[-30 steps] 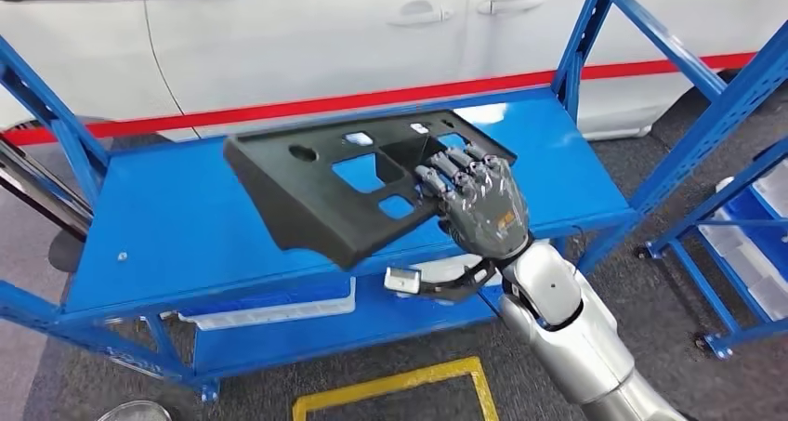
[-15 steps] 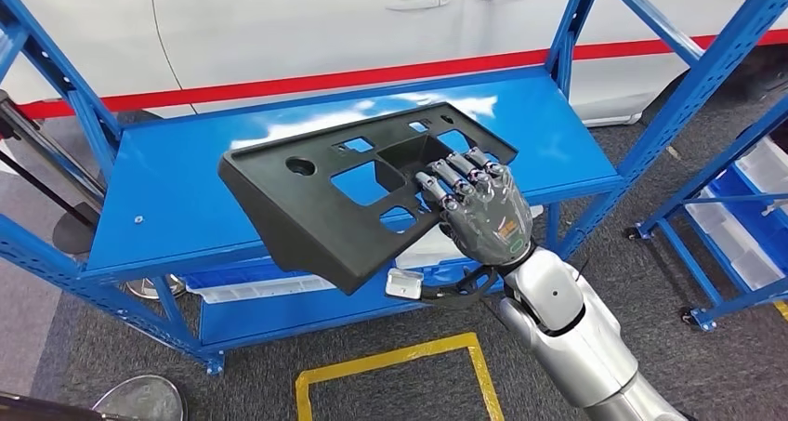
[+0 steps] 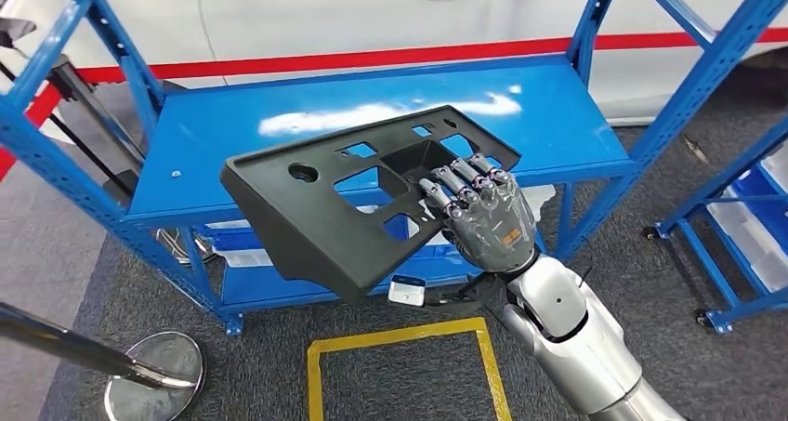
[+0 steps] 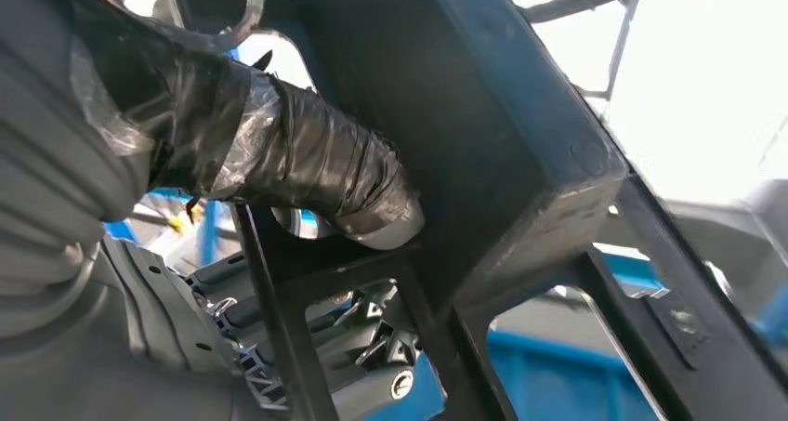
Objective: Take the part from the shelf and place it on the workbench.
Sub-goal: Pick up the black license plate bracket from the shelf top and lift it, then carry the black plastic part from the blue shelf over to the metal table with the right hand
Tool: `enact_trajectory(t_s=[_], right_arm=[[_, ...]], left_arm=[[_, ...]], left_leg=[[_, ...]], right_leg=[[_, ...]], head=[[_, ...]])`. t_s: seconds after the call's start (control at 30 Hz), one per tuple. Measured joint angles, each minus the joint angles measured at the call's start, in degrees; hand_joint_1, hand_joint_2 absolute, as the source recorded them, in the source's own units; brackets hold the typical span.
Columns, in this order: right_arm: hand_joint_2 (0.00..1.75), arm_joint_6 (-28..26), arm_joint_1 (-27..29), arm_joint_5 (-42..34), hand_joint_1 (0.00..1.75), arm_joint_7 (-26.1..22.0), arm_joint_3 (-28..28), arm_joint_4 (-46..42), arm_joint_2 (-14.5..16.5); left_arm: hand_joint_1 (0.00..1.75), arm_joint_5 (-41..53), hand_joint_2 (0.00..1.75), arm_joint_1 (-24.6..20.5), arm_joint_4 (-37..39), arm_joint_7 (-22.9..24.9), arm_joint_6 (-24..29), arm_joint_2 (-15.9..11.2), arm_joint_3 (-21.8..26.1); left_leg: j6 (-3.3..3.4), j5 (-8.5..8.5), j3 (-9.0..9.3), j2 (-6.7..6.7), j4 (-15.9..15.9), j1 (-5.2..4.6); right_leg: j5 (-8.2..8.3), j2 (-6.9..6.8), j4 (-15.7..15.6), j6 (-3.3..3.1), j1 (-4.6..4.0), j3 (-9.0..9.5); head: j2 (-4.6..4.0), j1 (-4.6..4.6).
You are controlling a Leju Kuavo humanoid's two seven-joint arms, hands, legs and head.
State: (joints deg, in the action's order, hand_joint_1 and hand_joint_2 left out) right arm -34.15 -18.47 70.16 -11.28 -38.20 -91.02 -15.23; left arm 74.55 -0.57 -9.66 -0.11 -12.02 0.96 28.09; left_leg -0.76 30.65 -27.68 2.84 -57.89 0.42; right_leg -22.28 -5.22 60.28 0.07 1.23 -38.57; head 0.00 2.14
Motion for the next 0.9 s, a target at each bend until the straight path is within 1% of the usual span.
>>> enact_trajectory(t_s=[0.03,0.07,0.1,0.13,0.17,0.2,0.23,0.27,0.3,0.33,0.37,0.4,0.43,0.47,0.5,0.53,0.57,0.6,0.63,0.67,0.7,0.73,0.77,0.8,0.83,0.87,0.9], right_arm=[[1.75,-0.04,-0.01,-0.02,1.75,0.00,-0.01,-0.06,-0.01],[1.75,-0.09,-0.03,-0.02,1.75,-0.01,-0.02,-0.08,-0.01],[1.75,-0.14,-0.03,-0.02,1.75,-0.01,-0.03,-0.10,-0.01],[1.75,-0.17,0.00,-0.03,1.75,-0.01,-0.04,-0.11,-0.02],[1.75,-0.20,0.03,-0.03,1.75,-0.01,-0.05,-0.11,-0.06],[1.75,-0.22,0.09,-0.04,1.75,-0.01,-0.05,-0.11,-0.10],[1.75,-0.23,0.14,-0.04,1.75,-0.01,-0.05,-0.10,-0.14],[1.75,-0.23,0.22,-0.04,1.75,-0.01,-0.05,-0.10,-0.17],[1.75,-0.23,0.29,-0.04,1.75,-0.02,-0.05,-0.10,-0.17],[1.75,-0.23,0.35,-0.04,1.75,-0.04,-0.05,-0.10,-0.17],[1.75,-0.22,0.38,-0.04,1.75,-0.06,-0.05,-0.10,-0.17],[1.75,-0.22,0.37,-0.04,1.75,-0.09,-0.05,-0.10,-0.17],[1.75,-0.22,0.38,-0.04,1.75,-0.14,-0.05,-0.11,-0.17],[1.75,-0.22,0.43,-0.03,1.75,-0.17,-0.06,-0.11,-0.17],[1.75,-0.22,0.44,-0.02,1.75,-0.19,-0.08,-0.11,-0.17],[1.75,-0.22,0.48,-0.02,1.75,-0.20,-0.10,-0.11,-0.17],[1.75,-0.21,0.47,-0.01,1.75,-0.19,-0.16,-0.10,-0.14],[1.75,-0.21,0.41,0.00,1.75,-0.19,-0.23,-0.10,-0.12],[1.75,-0.21,0.41,0.01,1.75,-0.19,-0.30,-0.10,-0.10],[1.75,-0.21,0.40,0.04,1.75,-0.19,-0.36,-0.11,-0.08],[1.75,-0.21,0.42,0.10,1.75,-0.18,-0.39,-0.11,-0.09],[1.75,-0.21,0.48,0.16,1.75,-0.17,-0.42,-0.11,-0.09],[1.75,-0.22,0.54,0.26,1.75,-0.17,-0.46,-0.10,-0.09],[1.75,-0.22,0.60,0.36,1.75,-0.18,-0.51,-0.10,-0.09],[1.75,-0.23,0.64,0.43,1.75,-0.19,-0.55,-0.10,-0.09],[1.75,-0.24,0.65,0.48,1.75,-0.19,-0.58,-0.10,-0.09],[1.75,-0.25,0.64,0.50,1.75,-0.19,-0.60,-0.11,-0.09]], left_arm=[[0.00,0.01,1.75,0.04,0.00,-0.01,0.01,-0.02,0.00],[0.00,0.01,1.75,0.13,0.00,-0.01,-0.01,-0.03,0.00],[0.00,0.02,1.75,0.18,0.00,0.01,-0.02,-0.02,0.00],[0.00,0.02,1.75,0.22,0.00,0.02,-0.02,-0.02,0.00],[0.00,0.03,1.75,0.22,0.00,0.04,-0.03,0.00,0.00],[0.00,0.03,1.75,0.18,0.00,0.05,-0.03,0.03,0.00],[0.00,0.03,1.75,0.17,0.00,0.07,-0.03,0.03,0.00],[0.00,0.03,1.75,0.19,0.00,0.07,-0.03,0.04,0.00],[0.00,0.04,1.75,0.21,0.00,0.07,-0.03,0.04,0.00],[0.00,0.05,1.75,0.24,0.00,0.07,-0.03,0.05,0.00],[0.00,0.08,1.75,0.26,0.00,0.07,-0.03,0.05,0.00],[0.00,0.11,1.75,0.26,0.00,0.07,-0.03,0.09,0.00],[0.00,0.15,1.75,0.22,0.00,0.08,-0.03,0.13,0.00],[0.00,0.19,1.75,0.21,0.00,0.08,-0.03,0.16,0.00],[0.00,0.24,1.75,0.23,0.00,0.08,-0.03,0.20,0.01],[0.00,0.28,1.75,0.30,0.01,0.08,-0.03,0.20,0.01],[0.00,0.31,1.75,0.42,0.01,0.06,-0.04,0.19,0.02],[0.00,0.33,1.75,0.51,0.02,0.05,-0.04,0.20,0.02],[0.00,0.35,1.75,0.60,0.02,0.04,-0.04,0.21,0.02],[0.00,0.36,1.75,0.62,0.02,0.04,-0.04,0.21,0.02],[0.00,0.38,1.75,0.60,0.02,0.06,-0.04,0.23,0.02],[0.00,0.40,1.75,0.53,0.02,0.07,-0.04,0.22,0.02],[0.00,0.42,1.75,0.44,0.02,0.07,-0.04,0.22,0.02],[0.00,0.44,1.75,0.38,0.02,0.04,-0.04,0.22,0.02],[0.00,0.44,1.75,0.35,0.02,0.02,-0.05,0.22,0.02],[0.00,0.45,1.75,0.33,0.02,0.01,-0.05,0.22,0.02],[0.00,0.47,1.75,0.30,0.01,0.02,-0.04,0.22,0.02]], left_leg=[[0.66,-0.41,-0.21,-0.51,0.36,-0.18],[1.15,-1.04,-0.65,-0.90,0.63,-0.07],[1.63,-1.72,-1.06,-1.27,0.86,0.03],[2.16,-2.56,-1.64,-1.61,1.11,0.14],[2.62,-3.42,-2.38,-1.92,1.23,0.23],[2.95,-4.21,-3.30,-2.33,1.22,0.10],[3.18,-5.03,-4.39,-2.82,1.14,-0.03],[3.24,-5.83,-5.51,-3.39,1.03,-0.16],[3.20,-6.57,-6.64,-4.01,0.85,-0.26],[3.12,-7.28,-7.78,-4.64,0.61,-0.32],[3.00,-7.89,-8.80,-5.27,0.32,-0.34],[2.83,-8.42,-9.72,-5.84,-0.04,-0.31],[2.60,-8.95,-10.50,-6.43,-0.43,-0.36],[2.32,-9.51,-11.01,-6.99,-0.63,-0.39],[2.00,-10.11,-11.35,-7.59,-0.63,-0.38],[1.63,-10.79,-11.59,-8.26,-0.48,-0.46],[1.33,-11.26,-11.77,-8.67,-0.27,-0.39],[1.04,-10.86,-12.17,-8.32,-0.55,-0.36],[0.72,-9.35,-12.74,-7.34,-1.67,-0.30],[0.35,-6.73,-13.49,-5.95,-3.88,-0.10],[-0.12,-3.51,-14.37,-4.57,-7.15,0.07],[-0.61,-0.82,-15.12,-3.76,-10.90,0.31],[-1.04,0.60,-15.50,-3.38,-14.34,0.55],[-1.37,0.53,-15.26,-3.21,-16.59,0.72],[-1.57,-0.69,-14.17,-3.06,-17.08,0.86],[-1.63,-2.28,-12.03,-2.73,-15.59,0.94],[-1.53,-3.22,-8.89,-1.89,-12.27,0.93]], right_leg=[[0.53,-0.53,-0.27,0.36,0.04,0.15],[0.73,-0.63,-0.35,0.72,0.12,0.14],[0.05,-0.01,-0.05,1.05,0.18,-0.10],[-1.84,1.11,1.15,1.26,0.19,-0.56],[-4.77,2.55,3.49,1.35,0.18,-1.26],[-8.03,3.79,6.71,1.31,0.08,-2.02],[-10.59,4.52,10.41,1.18,-0.03,-2.68],[-11.77,4.86,13.43,1.06,-0.12,-2.90],[-11.53,5.01,15.02,0.90,-0.21,-2.43],[-10.27,5.17,14.74,0.68,-0.30,-1.02],[-8.77,5.52,12.48,0.38,-0.38,1.31],[-8.05,6.49,8.87,-0.01,-0.45,4.28],[-8.17,7.59,4.76,-0.33,-0.46,7.17],[-8.62,8.49,1.66,-0.56,-0.55,9.23],[-9.23,9.01,-0.30,-0.73,-0.67,10.37],[-9.24,8.72,-1.11,-0.81,-0.77,10.59],[-8.70,8.03,-1.15,-1.05,-0.68,10.23],[-8.15,7.32,-1.35,-1.40,-0.54,9.80],[-7.47,6.56,-1.55,-1.86,-0.36,9.25],[-6.81,5.81,-1.68,-2.23,-0.22,8.55],[-6.21,5.10,-1.68,-2.46,-0.31,7.84],[-5.62,4.36,-1.65,-2.55,-0.35,7.06],[-5.00,3.59,-1.59,-2.45,-0.39,6.19],[-4.41,2.80,-1.50,-2.34,-0.40,5.39],[-3.86,2.05,-1.37,-2.21,-0.40,4.57],[-3.34,1.33,-1.21,-2.05,-0.41,3.80],[-2.89,0.69,-1.01,-1.86,-0.44,3.21]], head=[[0.00,-0.03],[0.00,-0.12],[0.00,-0.16],[0.00,-0.12],[0.00,-0.11],[0.00,-0.11],[0.00,-0.10],[0.00,-0.11],[0.00,-0.12],[0.00,-0.12],[0.00,-0.12],[0.00,-0.13],[0.00,-0.15],[0.00,-0.14],[0.00,-0.14],[0.00,-0.13],[0.00,-0.09],[0.00,-0.12],[0.00,-0.15],[0.00,-0.20],[0.00,-0.25],[0.00,-0.29],[0.00,-0.30],[0.00,-0.30],[0.00,-0.31],[0.00,-0.31],[0.00,-0.31]])
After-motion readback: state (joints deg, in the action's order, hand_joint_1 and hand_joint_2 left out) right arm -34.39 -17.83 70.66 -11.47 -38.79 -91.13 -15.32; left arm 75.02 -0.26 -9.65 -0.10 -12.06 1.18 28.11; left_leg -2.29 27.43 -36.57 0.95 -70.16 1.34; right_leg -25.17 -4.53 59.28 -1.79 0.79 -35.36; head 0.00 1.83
